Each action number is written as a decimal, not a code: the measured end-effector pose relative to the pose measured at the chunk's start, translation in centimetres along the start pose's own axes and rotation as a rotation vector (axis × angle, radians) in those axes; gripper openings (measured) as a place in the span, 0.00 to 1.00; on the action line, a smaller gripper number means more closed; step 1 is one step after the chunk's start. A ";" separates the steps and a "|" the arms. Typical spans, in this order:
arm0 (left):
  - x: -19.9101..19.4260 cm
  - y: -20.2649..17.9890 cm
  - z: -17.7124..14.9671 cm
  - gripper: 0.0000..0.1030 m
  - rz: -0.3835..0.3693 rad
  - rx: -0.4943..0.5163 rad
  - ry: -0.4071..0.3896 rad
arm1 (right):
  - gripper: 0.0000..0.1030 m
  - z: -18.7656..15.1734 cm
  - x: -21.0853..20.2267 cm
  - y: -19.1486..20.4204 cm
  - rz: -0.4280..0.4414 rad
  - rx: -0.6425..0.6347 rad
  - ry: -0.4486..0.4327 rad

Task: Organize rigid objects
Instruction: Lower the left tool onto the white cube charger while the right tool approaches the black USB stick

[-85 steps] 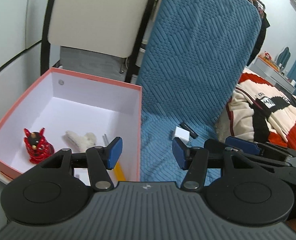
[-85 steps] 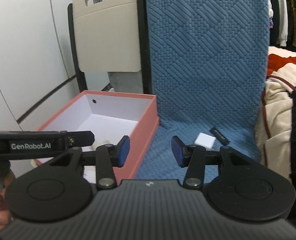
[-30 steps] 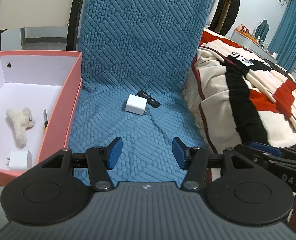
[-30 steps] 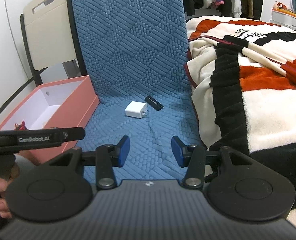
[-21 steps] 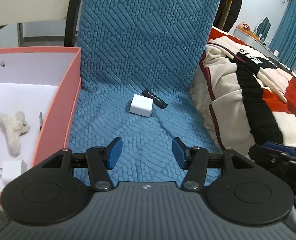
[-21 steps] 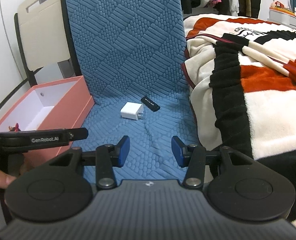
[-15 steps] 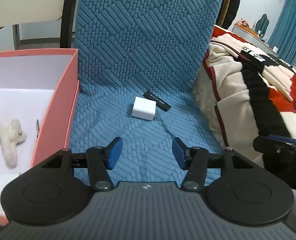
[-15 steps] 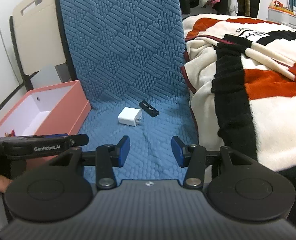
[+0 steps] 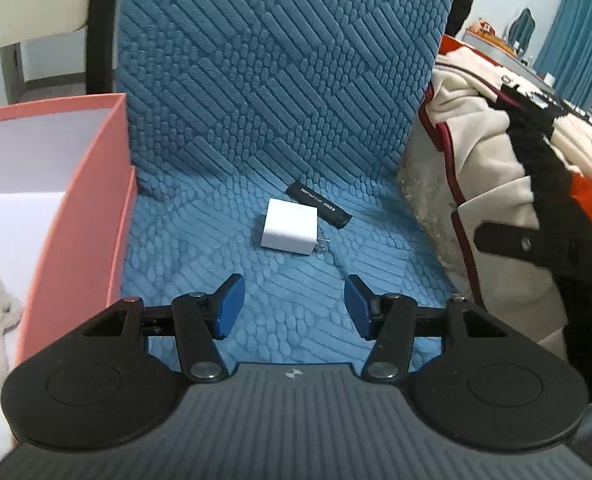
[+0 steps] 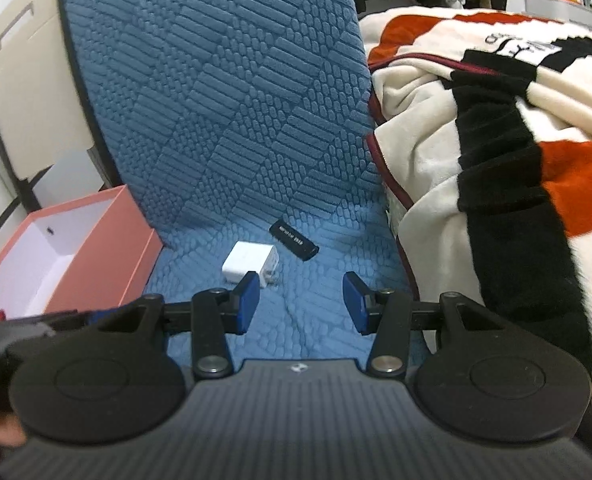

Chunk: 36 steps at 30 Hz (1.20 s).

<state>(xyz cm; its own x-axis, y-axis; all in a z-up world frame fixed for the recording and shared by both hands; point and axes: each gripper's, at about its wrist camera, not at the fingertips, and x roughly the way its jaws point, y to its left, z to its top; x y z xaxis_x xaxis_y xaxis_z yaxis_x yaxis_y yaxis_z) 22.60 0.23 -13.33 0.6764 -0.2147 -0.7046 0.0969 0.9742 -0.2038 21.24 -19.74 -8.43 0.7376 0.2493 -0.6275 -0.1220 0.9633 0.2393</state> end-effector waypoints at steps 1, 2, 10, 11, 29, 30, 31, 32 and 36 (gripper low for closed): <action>0.5 -0.1 0.1 0.59 0.005 0.007 0.005 | 0.48 0.2 0.5 -0.3 0.005 0.011 0.003; 1.0 -0.3 0.2 0.59 0.006 0.014 0.010 | 0.48 0.4 1.1 -0.5 0.007 0.013 0.005; 4.0 -0.5 1.4 0.59 0.015 0.031 0.038 | 0.48 1.3 4.9 -1.7 0.031 0.045 0.039; 4.6 -0.3 1.6 0.59 0.012 0.024 0.046 | 0.48 1.4 5.3 -1.8 0.032 0.042 0.046; 10.5 1.4 5.7 0.59 -0.031 -0.098 0.080 | 0.47 3.3 15.1 -1.8 0.084 -0.129 0.196; 10.8 1.5 5.8 0.59 -0.028 -0.100 0.082 | 0.46 3.2 15.8 -1.8 0.081 -0.142 0.207; 11.0 1.6 5.9 0.59 -0.026 -0.106 0.087 | 0.46 3.1 16.3 -1.7 0.077 -0.155 0.222; 11.3 1.7 6.0 0.59 -0.028 -0.115 0.092 | 0.46 3.1 16.8 -1.5 0.075 -0.168 0.229; 12.4 2.2 6.1 0.59 -0.023 -0.134 0.108 | 0.43 3.0 18.3 -0.7 0.085 -0.222 0.236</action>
<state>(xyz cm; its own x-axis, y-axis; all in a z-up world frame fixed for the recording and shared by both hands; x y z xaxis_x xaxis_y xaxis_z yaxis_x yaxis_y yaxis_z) 35.64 0.10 -18.32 0.5918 -0.2498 -0.7664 0.0082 0.9526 -0.3041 36.85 -16.10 -17.87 0.5480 0.3208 -0.7725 -0.3372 0.9299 0.1469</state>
